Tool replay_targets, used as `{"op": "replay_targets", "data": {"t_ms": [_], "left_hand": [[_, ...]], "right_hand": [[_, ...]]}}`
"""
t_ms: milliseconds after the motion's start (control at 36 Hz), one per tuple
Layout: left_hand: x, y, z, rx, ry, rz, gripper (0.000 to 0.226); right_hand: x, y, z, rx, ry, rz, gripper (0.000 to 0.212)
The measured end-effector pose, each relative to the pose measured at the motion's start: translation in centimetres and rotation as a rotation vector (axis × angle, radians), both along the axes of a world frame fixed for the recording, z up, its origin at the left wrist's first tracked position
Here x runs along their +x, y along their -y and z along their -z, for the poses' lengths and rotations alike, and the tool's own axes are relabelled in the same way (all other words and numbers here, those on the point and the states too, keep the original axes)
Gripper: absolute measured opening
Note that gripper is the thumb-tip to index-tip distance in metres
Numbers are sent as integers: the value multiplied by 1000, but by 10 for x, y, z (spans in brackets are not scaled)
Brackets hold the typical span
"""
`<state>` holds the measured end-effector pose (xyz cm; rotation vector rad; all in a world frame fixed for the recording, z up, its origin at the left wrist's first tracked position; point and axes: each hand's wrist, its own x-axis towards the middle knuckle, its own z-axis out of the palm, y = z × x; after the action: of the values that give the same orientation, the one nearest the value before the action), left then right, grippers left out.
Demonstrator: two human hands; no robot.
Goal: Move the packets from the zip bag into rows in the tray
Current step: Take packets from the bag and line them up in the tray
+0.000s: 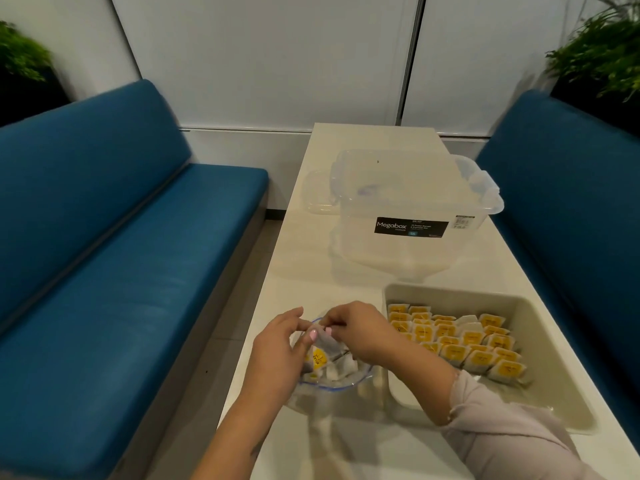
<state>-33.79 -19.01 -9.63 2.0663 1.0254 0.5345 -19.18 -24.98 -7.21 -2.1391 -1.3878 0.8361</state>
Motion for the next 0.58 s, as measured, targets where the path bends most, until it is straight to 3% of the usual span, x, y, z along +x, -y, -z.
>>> {"op": "replay_targets", "data": {"t_ms": [83, 167, 361, 583], "left_hand": [[0, -4, -1, 9, 15, -26, 13], [-1, -5, -8, -22, 56, -24, 3], [-7, -3, -13, -74, 183, -56, 13], [-12, -1, -13, -80, 121, -57, 15]], "right_hand": [[-1, 0, 0, 1, -112, 53, 20], [0, -1, 3, -33, -137, 114, 22], [-16, -7, 20, -183, 156, 40, 24], [-35, -19, 32, -247, 167, 28, 18]]}}
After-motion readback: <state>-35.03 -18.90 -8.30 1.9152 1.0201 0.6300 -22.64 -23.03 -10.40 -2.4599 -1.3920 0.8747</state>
